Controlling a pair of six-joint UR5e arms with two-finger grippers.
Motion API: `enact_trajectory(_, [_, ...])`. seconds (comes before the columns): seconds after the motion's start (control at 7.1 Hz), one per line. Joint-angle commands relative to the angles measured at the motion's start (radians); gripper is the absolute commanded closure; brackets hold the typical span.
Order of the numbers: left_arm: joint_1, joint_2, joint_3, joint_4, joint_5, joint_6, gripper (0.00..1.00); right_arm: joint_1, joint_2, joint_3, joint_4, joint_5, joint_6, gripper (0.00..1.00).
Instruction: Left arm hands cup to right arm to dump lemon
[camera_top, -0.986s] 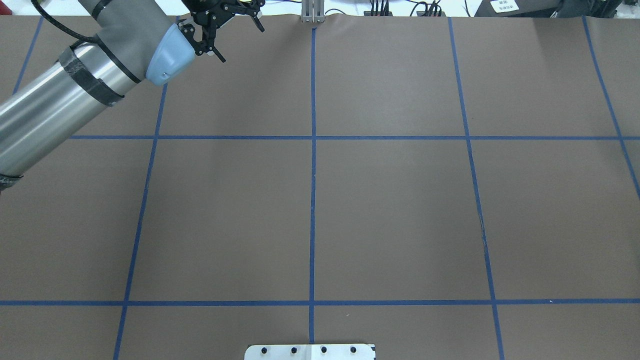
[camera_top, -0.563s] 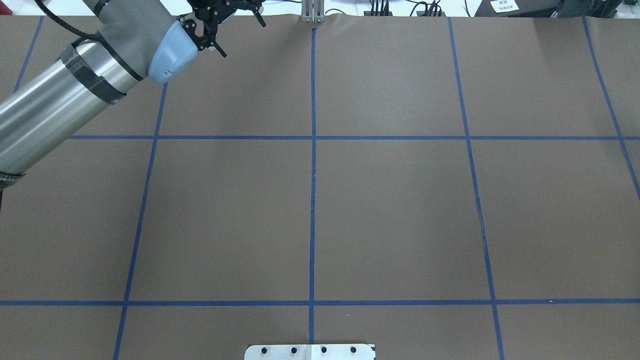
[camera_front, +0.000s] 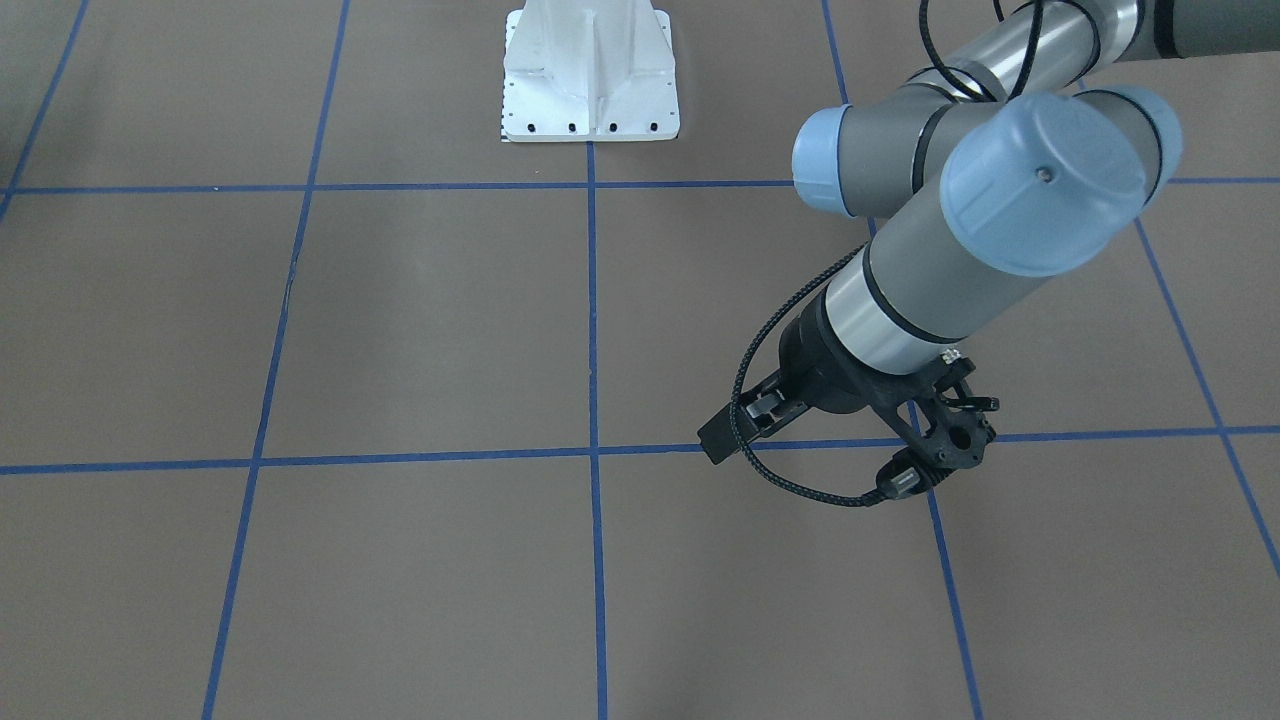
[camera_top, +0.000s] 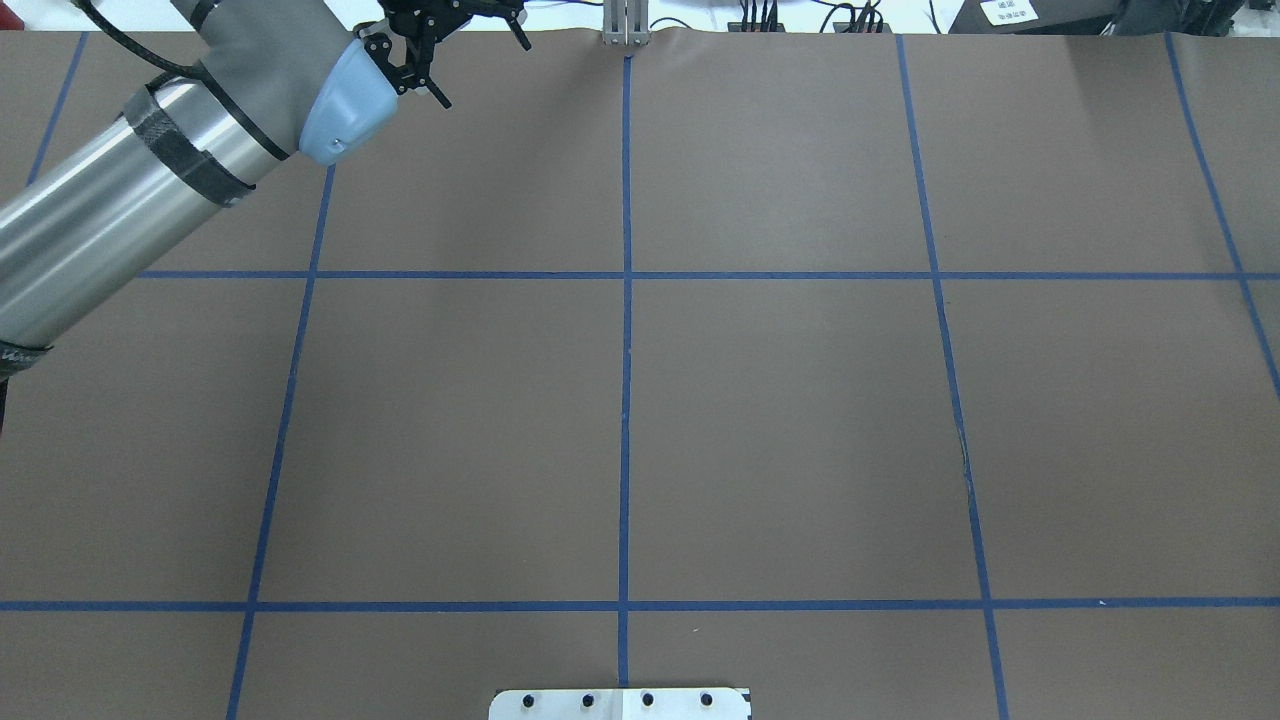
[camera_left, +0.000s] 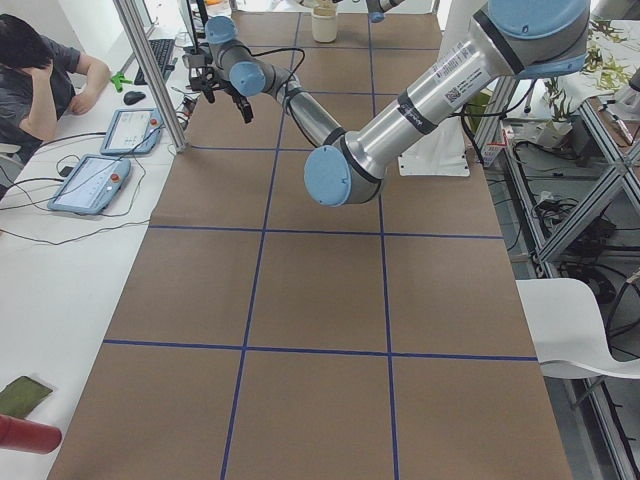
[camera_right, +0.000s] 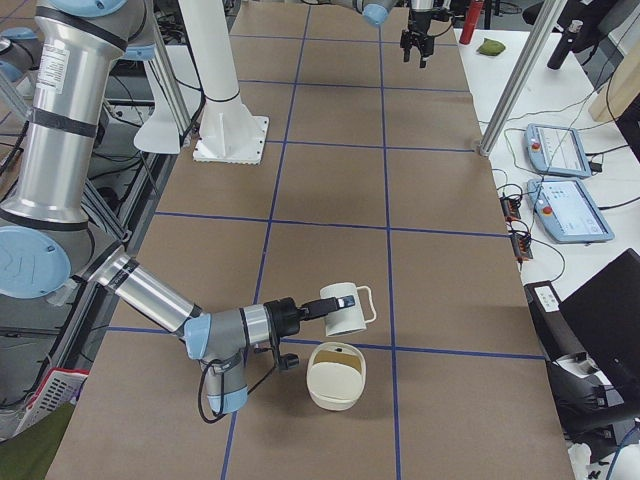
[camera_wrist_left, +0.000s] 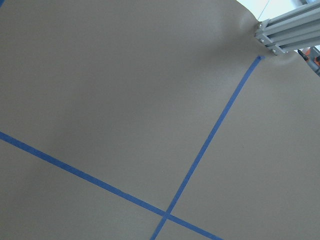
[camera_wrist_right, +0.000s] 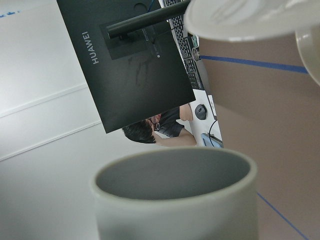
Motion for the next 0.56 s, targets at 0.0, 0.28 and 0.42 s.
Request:
enact_trajectory(0.0, [0.001,-0.007,-0.001,0.000,0.001,0.001,0.00,0.004,-0.004,-0.007,0.039,-0.028,0.135,0.99])
enact_trajectory(0.28, [0.002,-0.009,-0.001,0.000,0.003,0.001,0.00,0.004,-0.005,-0.007,0.051,-0.053,0.242,0.99])
enact_trajectory(0.42, [0.005,-0.013,0.003,0.000,0.003,0.001,0.00,0.004,-0.013,-0.009,0.059,-0.065,0.285,0.96])
